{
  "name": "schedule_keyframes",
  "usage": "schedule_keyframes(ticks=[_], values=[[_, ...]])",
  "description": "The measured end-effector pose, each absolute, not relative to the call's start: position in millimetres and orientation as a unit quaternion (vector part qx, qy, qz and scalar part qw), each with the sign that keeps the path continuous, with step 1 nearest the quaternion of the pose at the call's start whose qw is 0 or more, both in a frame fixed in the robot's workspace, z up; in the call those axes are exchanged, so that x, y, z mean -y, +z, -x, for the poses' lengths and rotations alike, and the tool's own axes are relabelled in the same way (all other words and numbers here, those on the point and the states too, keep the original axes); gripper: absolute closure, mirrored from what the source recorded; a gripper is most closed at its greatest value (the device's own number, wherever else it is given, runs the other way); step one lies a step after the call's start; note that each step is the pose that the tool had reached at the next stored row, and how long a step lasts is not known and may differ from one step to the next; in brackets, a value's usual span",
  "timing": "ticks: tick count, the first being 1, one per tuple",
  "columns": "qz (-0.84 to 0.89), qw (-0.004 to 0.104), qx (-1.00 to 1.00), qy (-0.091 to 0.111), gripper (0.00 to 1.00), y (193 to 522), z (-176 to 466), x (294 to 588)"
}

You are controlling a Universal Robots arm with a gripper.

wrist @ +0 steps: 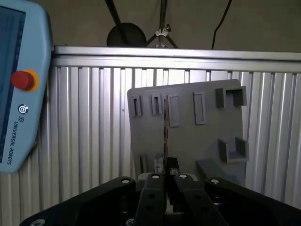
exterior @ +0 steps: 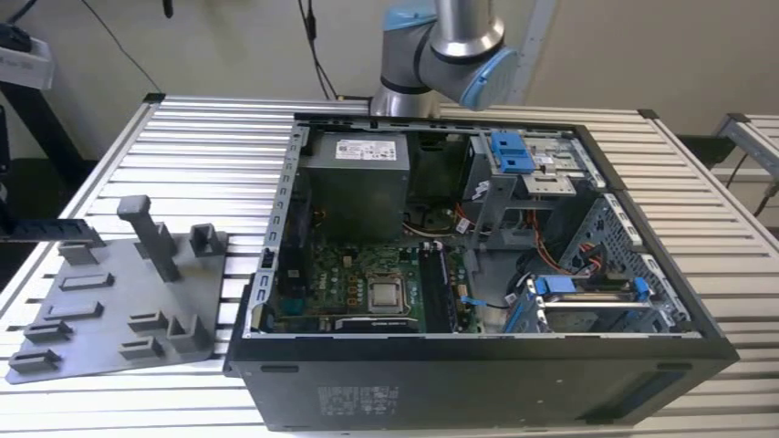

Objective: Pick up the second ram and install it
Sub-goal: 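Pick up the second ram and move it above second insertion slot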

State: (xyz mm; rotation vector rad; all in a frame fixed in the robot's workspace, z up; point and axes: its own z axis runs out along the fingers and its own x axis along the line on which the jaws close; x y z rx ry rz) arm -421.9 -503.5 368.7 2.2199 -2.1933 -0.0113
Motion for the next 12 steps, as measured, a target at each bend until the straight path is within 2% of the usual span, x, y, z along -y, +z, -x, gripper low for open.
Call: schedule_keyframes(ticks=[12], values=[[-0.711, 0.010, 0.703, -0.004, 0.86, 396.2, 421.9, 503.5]])
